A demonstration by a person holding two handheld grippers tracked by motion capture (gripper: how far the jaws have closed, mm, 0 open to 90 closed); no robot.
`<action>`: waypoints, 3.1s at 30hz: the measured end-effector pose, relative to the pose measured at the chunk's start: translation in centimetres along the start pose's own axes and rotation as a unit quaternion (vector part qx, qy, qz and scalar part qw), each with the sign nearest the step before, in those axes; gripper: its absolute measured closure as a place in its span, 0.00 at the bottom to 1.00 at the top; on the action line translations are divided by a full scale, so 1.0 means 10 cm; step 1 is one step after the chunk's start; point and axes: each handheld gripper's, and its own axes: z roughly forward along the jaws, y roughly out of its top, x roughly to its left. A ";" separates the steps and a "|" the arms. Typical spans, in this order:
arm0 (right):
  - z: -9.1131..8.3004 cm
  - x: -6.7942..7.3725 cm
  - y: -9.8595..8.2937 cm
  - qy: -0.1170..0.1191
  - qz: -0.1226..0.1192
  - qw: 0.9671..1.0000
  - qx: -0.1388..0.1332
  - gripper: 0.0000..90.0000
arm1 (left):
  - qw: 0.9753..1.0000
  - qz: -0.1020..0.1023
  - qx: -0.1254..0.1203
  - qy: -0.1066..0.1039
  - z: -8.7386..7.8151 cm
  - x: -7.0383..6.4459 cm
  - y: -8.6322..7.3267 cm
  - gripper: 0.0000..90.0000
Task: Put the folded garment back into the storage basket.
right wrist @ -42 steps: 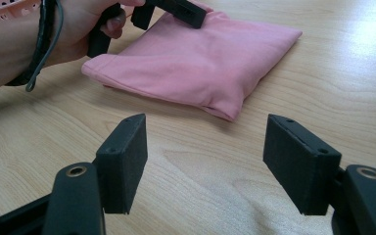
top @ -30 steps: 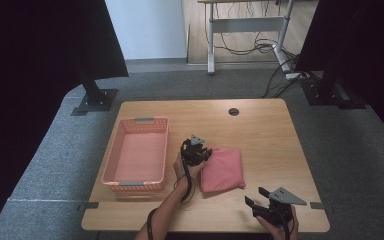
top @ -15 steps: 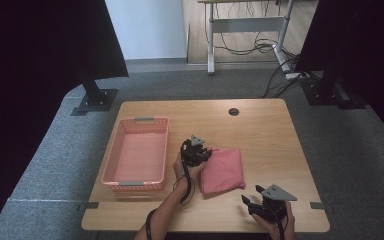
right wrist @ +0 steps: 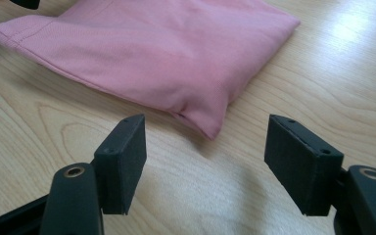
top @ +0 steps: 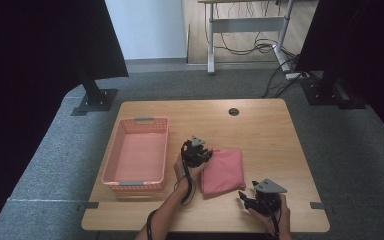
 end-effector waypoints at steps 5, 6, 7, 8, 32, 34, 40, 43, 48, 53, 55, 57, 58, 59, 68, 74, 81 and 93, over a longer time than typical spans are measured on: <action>0.06 -0.02 0.03 0.002 -0.001 1.000 0.004 0.36 | 1.000 -0.004 -0.001 -0.002 0.02 0.01 -0.01 0.86; 0.07 -0.02 0.03 0.003 0.000 1.000 0.005 0.36 | 1.000 -0.004 -0.001 -0.001 0.02 0.01 -0.01 0.86; 0.08 -0.03 0.04 0.004 0.000 1.000 0.006 0.36 | 1.000 -0.004 0.000 -0.002 0.02 0.01 -0.01 0.86; 0.10 -0.04 0.04 0.006 0.002 1.000 0.007 0.36 | 1.000 -0.004 -0.001 -0.002 0.01 0.01 -0.01 0.86; 0.26 -0.04 0.13 -0.010 0.015 0.999 0.045 0.54 | 1.000 -0.005 0.003 -0.008 0.00 0.01 -0.05 0.86; 0.26 -0.03 0.14 -0.003 0.011 0.999 0.043 0.64 | 1.000 -0.009 0.003 -0.009 0.01 0.02 -0.05 0.86; 0.26 -0.01 0.14 -0.006 0.016 0.999 0.040 0.82 | 1.000 -0.008 0.002 -0.007 0.02 0.01 -0.06 0.86; 0.25 -0.01 0.13 -0.007 0.023 0.999 0.034 0.90 | 1.000 -0.011 0.000 -0.006 0.01 0.01 -0.05 0.86; 0.24 0.01 0.13 -0.012 0.018 0.999 0.026 0.93 | 1.000 -0.012 -0.002 -0.003 0.00 -0.01 -0.05 0.86; 0.22 0.03 0.13 -0.014 0.014 1.000 0.016 0.94 | 1.000 -0.020 -0.006 -0.005 -0.02 0.00 -0.05 0.86; 0.22 0.03 0.13 -0.014 0.014 1.000 0.015 0.94 | 1.000 -0.022 -0.007 -0.006 -0.03 0.00 -0.04 0.86; 0.21 0.04 0.13 -0.013 0.016 1.000 0.010 0.94 | 1.000 -0.022 -0.007 -0.006 -0.04 0.00 -0.03 0.86; 0.21 0.05 0.12 -0.012 0.017 1.000 0.007 0.94 | 1.000 -0.022 -0.009 -0.006 -0.05 -0.01 -0.03 0.86; 0.19 0.07 0.13 -0.014 0.017 1.000 0.001 0.94 | 1.000 -0.021 -0.010 -0.007 -0.07 -0.01 -0.02 0.86; 0.12 0.11 0.15 -0.015 0.025 0.999 -0.031 0.94 | 0.999 -0.022 -0.021 -0.011 -0.16 -0.02 0.03 0.86; 0.05 0.13 0.17 -0.020 0.036 0.997 -0.060 0.94 | 0.999 -0.021 -0.027 -0.010 -0.23 -0.04 0.07 0.86; -0.03 0.16 0.19 -0.027 0.044 0.995 -0.087 0.94 | 0.999 -0.011 -0.034 -0.011 -0.31 -0.09 0.14 0.86; -0.17 0.24 0.26 -0.041 0.042 0.990 -0.127 0.94 | 0.999 -0.001 -0.049 -0.013 -0.50 -0.13 0.27 0.86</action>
